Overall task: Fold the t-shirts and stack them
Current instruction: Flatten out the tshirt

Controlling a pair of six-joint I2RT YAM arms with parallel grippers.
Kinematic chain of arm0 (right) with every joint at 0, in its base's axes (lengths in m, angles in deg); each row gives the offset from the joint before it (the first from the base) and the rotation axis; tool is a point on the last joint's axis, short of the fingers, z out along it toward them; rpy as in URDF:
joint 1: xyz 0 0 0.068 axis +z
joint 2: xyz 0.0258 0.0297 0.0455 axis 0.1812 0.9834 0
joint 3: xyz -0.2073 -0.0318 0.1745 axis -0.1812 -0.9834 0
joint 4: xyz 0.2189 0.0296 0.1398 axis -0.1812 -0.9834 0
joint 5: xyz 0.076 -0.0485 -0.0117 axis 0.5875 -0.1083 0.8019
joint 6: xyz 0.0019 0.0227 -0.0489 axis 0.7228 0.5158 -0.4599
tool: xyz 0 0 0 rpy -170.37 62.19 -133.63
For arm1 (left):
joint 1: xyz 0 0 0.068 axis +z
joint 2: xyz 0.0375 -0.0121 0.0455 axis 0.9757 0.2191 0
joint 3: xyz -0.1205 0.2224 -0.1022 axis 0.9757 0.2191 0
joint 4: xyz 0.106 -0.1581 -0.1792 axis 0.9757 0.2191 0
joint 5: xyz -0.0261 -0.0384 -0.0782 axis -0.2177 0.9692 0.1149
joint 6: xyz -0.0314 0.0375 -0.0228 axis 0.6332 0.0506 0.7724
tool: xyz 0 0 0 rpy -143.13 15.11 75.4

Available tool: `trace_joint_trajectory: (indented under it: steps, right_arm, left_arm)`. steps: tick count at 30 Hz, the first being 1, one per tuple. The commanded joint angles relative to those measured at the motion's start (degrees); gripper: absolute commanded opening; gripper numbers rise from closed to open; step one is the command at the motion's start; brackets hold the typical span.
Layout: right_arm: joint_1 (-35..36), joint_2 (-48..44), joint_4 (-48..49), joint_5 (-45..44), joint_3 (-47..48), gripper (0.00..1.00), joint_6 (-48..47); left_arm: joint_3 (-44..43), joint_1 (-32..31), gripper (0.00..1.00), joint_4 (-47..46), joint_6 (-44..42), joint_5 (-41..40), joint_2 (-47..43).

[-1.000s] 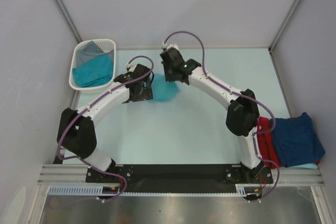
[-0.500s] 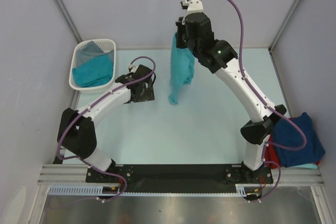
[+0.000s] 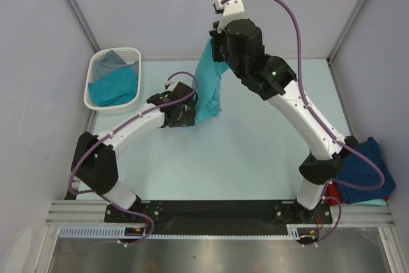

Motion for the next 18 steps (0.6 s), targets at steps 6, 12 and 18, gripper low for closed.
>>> trace_joint_trajectory:
  steps: [6,12,18]
  right_arm:
    - [6.4,-9.35,15.53,-9.83,4.46,0.0,-15.43]
    - [13.97,-11.99,27.48,-17.55,1.31,0.0,-30.34]
    - [9.12,-13.67,24.17,-16.08,-0.03,0.0,-23.79]
  left_arm:
    - [-5.33,-2.74,0.93,1.18,0.28,-2.48,0.27]
    - [-6.3,-4.06,0.93,1.88,0.02,-2.74,0.53]
    - [-6.12,-4.59,0.92,2.23,-0.07,-3.27,0.09]
